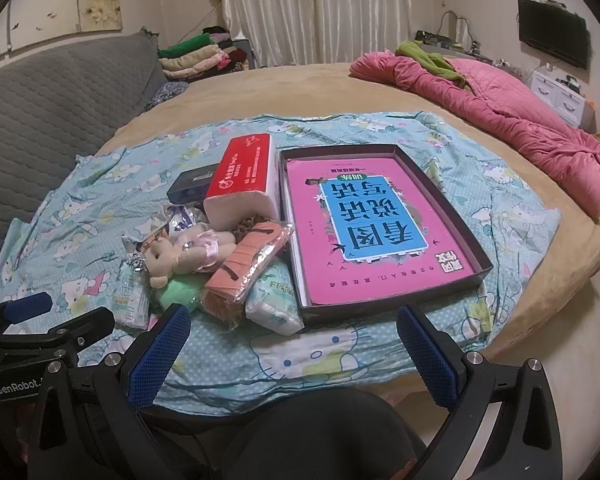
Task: Organize soft objects
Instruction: 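Move both tools over the pile of soft items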
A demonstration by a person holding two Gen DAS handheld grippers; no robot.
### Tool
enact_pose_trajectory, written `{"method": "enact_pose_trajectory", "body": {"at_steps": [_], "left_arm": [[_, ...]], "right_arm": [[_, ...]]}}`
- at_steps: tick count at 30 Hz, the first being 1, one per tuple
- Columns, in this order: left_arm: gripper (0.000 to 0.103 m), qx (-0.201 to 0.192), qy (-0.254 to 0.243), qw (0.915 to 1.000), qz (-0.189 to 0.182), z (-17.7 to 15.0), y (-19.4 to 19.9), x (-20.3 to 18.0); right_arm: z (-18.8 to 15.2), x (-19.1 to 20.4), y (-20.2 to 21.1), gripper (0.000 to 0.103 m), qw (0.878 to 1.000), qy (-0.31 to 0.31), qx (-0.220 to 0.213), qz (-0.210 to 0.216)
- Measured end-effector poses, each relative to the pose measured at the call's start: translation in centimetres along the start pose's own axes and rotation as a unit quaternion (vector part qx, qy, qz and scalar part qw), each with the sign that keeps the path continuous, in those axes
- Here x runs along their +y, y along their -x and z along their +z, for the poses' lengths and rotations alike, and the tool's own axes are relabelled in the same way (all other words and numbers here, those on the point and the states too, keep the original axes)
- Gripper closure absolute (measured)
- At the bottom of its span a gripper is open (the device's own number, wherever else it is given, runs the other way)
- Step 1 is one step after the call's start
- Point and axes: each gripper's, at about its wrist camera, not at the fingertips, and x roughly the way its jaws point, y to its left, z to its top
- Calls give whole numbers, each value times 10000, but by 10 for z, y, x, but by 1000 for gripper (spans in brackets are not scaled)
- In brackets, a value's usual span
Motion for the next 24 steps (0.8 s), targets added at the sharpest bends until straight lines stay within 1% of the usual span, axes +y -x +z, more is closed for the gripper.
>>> {"method": "enact_pose_trajectory", "body": {"at_steps": [10,12,18,24], "left_arm": [[2,48,65,10000,-41,0,-4,4],[2,85,98,9999,-107,0,-7,6],[2,258,442,9984,-230,-3,-23,27],[2,268,718,9966,-290,-3,-33,47]], "right_arm": [[0,0,0,0,10000,-8,17,22],[0,0,-2,0,10000,-6,37,30],[0,4,-9,0,9999,35,109,60],[0,7,-18,0,9998,58,176,93]]}}
